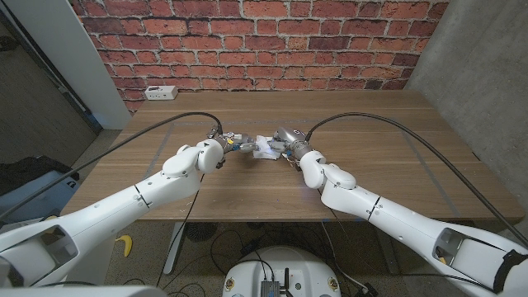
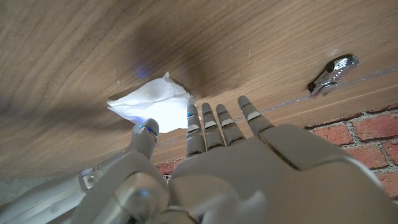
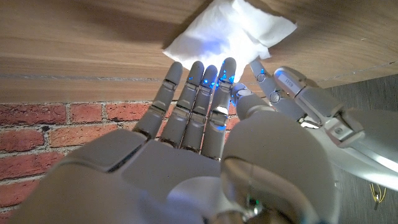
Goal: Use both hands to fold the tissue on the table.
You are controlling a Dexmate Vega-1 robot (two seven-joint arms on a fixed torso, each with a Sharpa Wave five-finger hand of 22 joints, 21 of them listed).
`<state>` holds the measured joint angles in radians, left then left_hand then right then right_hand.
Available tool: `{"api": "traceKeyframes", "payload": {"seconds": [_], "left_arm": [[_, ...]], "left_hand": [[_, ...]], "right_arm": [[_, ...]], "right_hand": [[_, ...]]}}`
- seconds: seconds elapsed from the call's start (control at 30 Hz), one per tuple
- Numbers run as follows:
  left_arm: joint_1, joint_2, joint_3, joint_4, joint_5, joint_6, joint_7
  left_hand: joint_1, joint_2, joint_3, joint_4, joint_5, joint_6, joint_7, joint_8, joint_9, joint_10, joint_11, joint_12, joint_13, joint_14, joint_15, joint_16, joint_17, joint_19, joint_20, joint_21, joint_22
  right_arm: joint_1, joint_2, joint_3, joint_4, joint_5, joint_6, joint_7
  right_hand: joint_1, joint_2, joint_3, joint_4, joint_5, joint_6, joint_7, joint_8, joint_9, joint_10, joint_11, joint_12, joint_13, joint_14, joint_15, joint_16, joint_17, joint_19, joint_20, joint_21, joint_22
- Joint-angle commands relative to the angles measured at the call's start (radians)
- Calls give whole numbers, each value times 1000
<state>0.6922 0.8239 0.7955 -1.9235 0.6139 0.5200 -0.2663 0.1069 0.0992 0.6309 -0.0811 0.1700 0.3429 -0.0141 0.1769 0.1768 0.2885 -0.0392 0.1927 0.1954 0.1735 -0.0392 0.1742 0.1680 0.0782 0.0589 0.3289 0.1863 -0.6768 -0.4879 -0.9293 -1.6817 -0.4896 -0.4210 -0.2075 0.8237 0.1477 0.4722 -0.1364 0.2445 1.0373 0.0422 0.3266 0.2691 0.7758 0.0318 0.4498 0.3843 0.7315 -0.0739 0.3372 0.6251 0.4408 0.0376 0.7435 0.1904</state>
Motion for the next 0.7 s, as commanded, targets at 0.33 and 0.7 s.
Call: {"api": "traceKeyframes", "payload": {"seconds": [0.33, 0.7], "left_arm": [[141, -3, -87, -25, 29, -72, 354], [281, -47, -248, 20, -188, -289, 648]], "left_hand": [[-5, 60, 33, 38, 5, 31, 7, 18, 5, 41, 25, 26, 0, 51, 10, 20, 5, 37, 31, 3, 6], [12, 61, 60, 44, 9, 37, -5, 14, 5, 74, 35, 34, 1, 118, 16, 30, 5, 93, 57, 20, 7]], "right_arm": [[-81, 5, 108, -14, 61, 107, -182], [-142, 18, 223, -3, 257, 269, -224]], "right_hand": [[-25, -3, 7, -4, -5, -93, -19, -52, -19, -111, -10, -69, -22, -50, -33, -28, -14, -25, 4, 10, -1], [-37, -13, 15, -11, -8, -188, -41, -102, -32, -192, 0, -126, -40, -118, -26, -69, -43, -60, -3, 0, -5]]}}
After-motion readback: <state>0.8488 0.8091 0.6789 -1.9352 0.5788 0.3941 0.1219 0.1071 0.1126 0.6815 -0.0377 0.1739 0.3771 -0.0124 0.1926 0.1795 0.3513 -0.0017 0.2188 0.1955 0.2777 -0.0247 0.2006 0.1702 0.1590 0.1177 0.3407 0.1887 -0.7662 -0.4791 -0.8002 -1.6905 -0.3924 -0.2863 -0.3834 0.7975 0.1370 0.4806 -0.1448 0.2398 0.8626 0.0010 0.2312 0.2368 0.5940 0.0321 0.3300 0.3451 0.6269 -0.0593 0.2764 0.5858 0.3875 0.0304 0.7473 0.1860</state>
